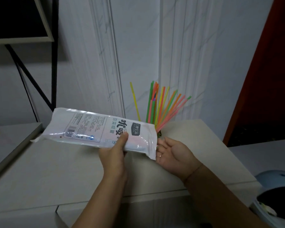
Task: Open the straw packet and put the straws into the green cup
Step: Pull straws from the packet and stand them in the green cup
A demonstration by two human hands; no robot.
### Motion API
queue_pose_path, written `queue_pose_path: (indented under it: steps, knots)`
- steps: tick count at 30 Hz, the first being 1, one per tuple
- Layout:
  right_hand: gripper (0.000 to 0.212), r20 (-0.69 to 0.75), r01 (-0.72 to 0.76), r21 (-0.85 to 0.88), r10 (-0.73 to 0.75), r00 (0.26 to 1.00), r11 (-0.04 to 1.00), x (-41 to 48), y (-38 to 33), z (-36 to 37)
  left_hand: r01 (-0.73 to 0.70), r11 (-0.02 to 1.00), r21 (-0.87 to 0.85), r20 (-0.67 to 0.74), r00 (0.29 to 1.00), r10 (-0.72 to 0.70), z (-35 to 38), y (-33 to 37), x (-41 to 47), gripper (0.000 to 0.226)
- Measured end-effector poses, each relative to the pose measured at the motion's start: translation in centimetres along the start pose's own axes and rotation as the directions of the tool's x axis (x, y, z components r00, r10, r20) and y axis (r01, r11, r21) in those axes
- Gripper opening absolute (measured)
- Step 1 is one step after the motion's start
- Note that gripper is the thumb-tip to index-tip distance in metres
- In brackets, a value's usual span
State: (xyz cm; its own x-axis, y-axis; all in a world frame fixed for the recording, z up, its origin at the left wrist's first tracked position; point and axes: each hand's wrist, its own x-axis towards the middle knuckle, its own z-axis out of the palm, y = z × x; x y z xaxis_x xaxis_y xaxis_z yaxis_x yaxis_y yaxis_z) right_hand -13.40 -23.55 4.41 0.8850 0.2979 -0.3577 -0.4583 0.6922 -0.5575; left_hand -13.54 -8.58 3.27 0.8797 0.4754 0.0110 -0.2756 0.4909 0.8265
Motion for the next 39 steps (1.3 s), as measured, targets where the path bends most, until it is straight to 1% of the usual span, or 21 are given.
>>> queue_pose_path:
  steps: [3,5,7,9,12,14,16,18,20,22,25,27,30,32,34,36,39]
  knots:
    - [0.037,-0.026,0.053,0.041,-0.052,0.998,0.998,-0.1,0.4,0.1,-0.044,0.997,0.060,0.036,0.998,0.042,-0.4,-0.7,-1.2,0.032]
    - [0.028,-0.031,0.055,0.068,-0.053,0.998,0.996,-0.1,0.9,0.2,-0.034,0.997,0.071,0.045,0.999,0.031,-1.2,-1.0,-1.9,0.030]
    - [0.024,-0.052,0.073,0.067,-0.069,0.996,0.995,-0.1,1.2,0.2,-0.012,0.997,0.078,0.054,0.999,0.007,-1.4,-1.0,-2.3,0.031]
    - [0.025,-0.056,0.109,0.062,-0.106,0.993,0.992,-0.2,1.3,0.4,0.035,0.997,0.073,0.086,0.995,-0.041,-1.2,-0.8,-2.6,0.032]
    - [0.026,-0.041,0.174,0.002,-0.174,0.984,0.985,-0.4,1.5,0.7,0.176,0.982,0.065,0.129,0.975,-0.183,-0.9,-1.1,-3.4,0.035]
    - [0.024,-0.031,0.223,-0.100,-0.227,0.973,0.970,-0.4,1.8,0.6,0.276,0.960,0.045,0.138,0.950,-0.280,-1.1,-1.4,-3.8,0.033]
    - [0.020,-0.074,0.261,-0.272,-0.290,0.954,0.926,-0.6,1.7,0.5,0.335,0.942,0.030,0.101,0.936,-0.337,-1.4,-1.5,-3.7,0.027]
    - [0.021,-0.099,0.266,-0.433,-0.339,0.936,0.861,-0.8,1.4,0.2,0.345,0.938,0.031,0.062,0.936,-0.347,-1.7,-1.3,-3.3,0.020]
    - [0.016,-0.087,0.258,-0.561,-0.366,0.927,0.787,-1.0,1.2,-0.1,0.346,0.938,0.031,0.041,0.937,-0.347,-1.9,-1.0,-2.8,0.020]
    - [0.012,-0.046,0.270,-0.599,-0.368,0.929,0.754,-1.1,1.4,-0.3,0.352,0.936,0.013,0.029,0.935,-0.352,-2.0,-0.8,-2.6,0.021]
    - [0.010,0.011,0.352,-0.539,-0.411,0.911,0.765,-1.2,1.6,-0.1,0.372,0.928,-0.012,0.031,0.928,-0.371,-2.1,-0.7,-2.5,0.023]
    - [0.010,0.016,0.388,-0.516,-0.444,0.896,0.763,-1.3,1.4,-0.1,0.396,0.917,-0.043,0.048,0.918,-0.394,-2.1,-0.6,-2.6,0.025]
    - [0.012,0.003,0.402,-0.487,-0.458,0.889,0.776,-1.5,0.5,-0.4,0.429,0.889,-0.158,0.072,0.903,-0.423,-2.4,-0.2,-2.3,0.027]
    - [0.012,-0.008,0.416,-0.459,-0.472,0.882,0.785,-1.8,-0.3,-0.7,0.435,0.866,-0.246,0.057,0.899,-0.435,-2.7,0.1,-1.9,0.025]
    - [0.011,-0.024,0.430,-0.423,-0.484,0.875,0.798,-1.9,-1.1,-1.0,0.433,0.854,-0.289,0.040,0.897,-0.441,-3.1,0.3,-1.5,0.021]
    - [0.010,-0.028,0.433,-0.344,-0.470,0.882,0.833,-1.8,-1.5,-1.2,0.434,0.851,-0.295,0.027,0.894,-0.447,-3.3,0.4,-1.3,0.017]
    - [0.007,0.022,0.395,-0.236,-0.402,0.915,0.888,-1.5,-0.8,-0.8,0.446,0.854,-0.269,0.011,0.888,-0.460,-3.2,0.2,-1.4,0.020]
